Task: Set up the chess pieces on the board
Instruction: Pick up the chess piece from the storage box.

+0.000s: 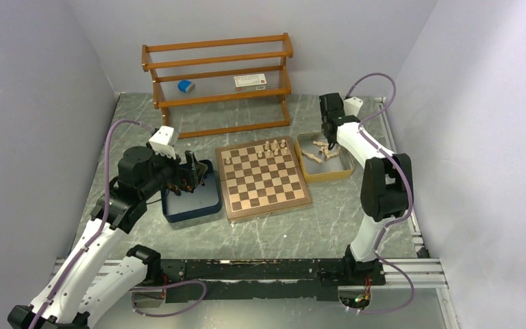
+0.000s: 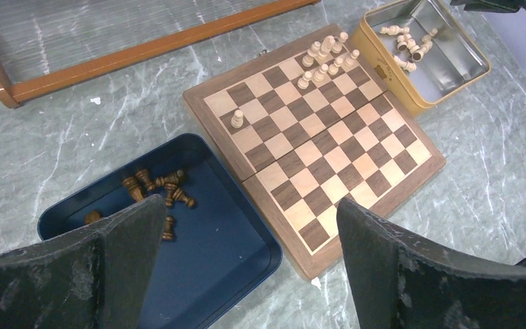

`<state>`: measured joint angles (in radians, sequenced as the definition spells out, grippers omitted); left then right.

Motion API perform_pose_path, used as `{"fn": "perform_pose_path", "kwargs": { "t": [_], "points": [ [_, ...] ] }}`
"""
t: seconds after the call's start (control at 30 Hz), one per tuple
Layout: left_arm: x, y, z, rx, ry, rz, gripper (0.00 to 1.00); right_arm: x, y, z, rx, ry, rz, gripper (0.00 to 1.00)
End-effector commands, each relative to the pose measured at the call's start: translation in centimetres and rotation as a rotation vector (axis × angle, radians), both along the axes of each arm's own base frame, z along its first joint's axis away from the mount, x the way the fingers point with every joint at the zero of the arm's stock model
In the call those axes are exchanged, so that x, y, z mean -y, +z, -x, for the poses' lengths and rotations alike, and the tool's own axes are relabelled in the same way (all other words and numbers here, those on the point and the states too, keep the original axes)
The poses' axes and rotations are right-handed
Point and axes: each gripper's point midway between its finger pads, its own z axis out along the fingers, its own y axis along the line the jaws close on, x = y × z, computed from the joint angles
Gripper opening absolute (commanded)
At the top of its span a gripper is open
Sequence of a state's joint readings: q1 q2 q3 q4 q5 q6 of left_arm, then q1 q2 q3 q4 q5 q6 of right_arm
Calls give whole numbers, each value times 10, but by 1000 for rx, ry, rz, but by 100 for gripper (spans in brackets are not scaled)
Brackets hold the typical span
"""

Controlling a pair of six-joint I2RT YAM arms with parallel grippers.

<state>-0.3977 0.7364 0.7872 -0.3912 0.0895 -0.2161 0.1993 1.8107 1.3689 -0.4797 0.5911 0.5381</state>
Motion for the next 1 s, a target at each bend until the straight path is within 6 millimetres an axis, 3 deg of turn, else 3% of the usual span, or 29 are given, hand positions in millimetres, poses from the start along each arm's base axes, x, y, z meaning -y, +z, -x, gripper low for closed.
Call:
{"fn": "perform_pose_path", "kwargs": {
  "t": [0.0,0.33,0.97],
  "points": [
    [7,13,4,44,-47,15,99,19,-18,-7,55,-222,-23,30],
    [5,17,7,58,-47,23,99,29,-46,-6,40,-397,-37,31],
    [4,16,6,55,-37,18,99,34,-64,-17,36,-429,-21,31]
  ]
}}
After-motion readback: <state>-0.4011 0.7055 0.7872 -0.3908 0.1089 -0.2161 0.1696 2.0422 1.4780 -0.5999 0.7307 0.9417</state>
